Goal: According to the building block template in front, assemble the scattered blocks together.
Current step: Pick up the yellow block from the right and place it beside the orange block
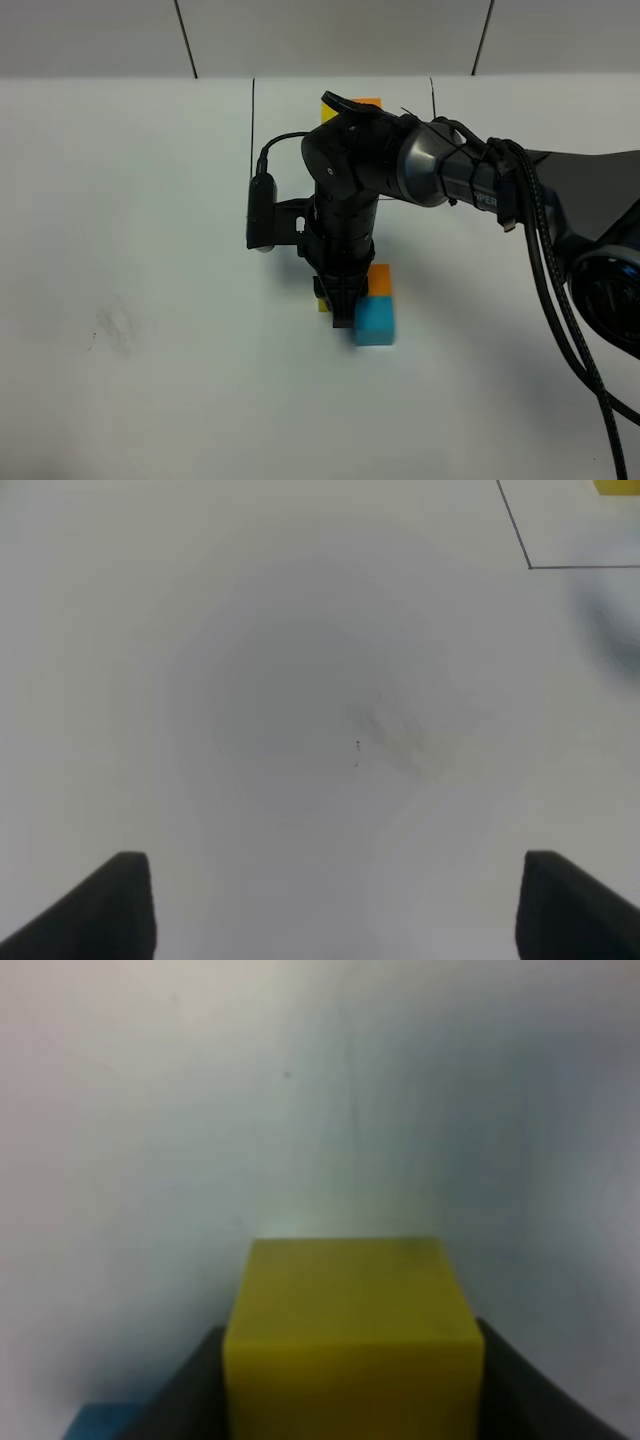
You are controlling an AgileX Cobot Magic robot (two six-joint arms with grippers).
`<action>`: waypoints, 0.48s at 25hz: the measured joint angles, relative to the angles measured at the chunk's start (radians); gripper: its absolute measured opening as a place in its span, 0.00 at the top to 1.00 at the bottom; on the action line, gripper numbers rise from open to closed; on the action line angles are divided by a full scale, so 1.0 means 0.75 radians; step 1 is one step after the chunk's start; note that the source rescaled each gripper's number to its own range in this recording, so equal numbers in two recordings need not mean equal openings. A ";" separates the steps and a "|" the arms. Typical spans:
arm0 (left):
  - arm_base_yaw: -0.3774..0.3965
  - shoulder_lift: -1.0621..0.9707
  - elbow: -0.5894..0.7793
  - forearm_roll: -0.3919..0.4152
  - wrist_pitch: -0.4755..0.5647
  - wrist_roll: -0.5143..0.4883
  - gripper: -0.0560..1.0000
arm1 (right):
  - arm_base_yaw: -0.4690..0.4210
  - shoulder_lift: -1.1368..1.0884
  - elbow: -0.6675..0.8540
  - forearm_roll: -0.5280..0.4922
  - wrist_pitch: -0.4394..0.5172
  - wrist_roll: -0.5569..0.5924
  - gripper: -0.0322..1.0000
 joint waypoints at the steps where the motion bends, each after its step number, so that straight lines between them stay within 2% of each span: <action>1: 0.000 0.000 0.000 0.000 0.000 0.000 0.41 | -0.003 0.000 0.000 0.002 0.004 0.000 0.71; 10: 0.000 0.000 0.000 0.000 0.000 0.000 0.41 | -0.004 0.000 0.000 0.004 0.009 -0.001 0.70; 12: 0.000 0.000 0.000 0.000 0.000 0.000 0.41 | -0.004 -0.001 0.001 0.004 0.009 -0.001 0.57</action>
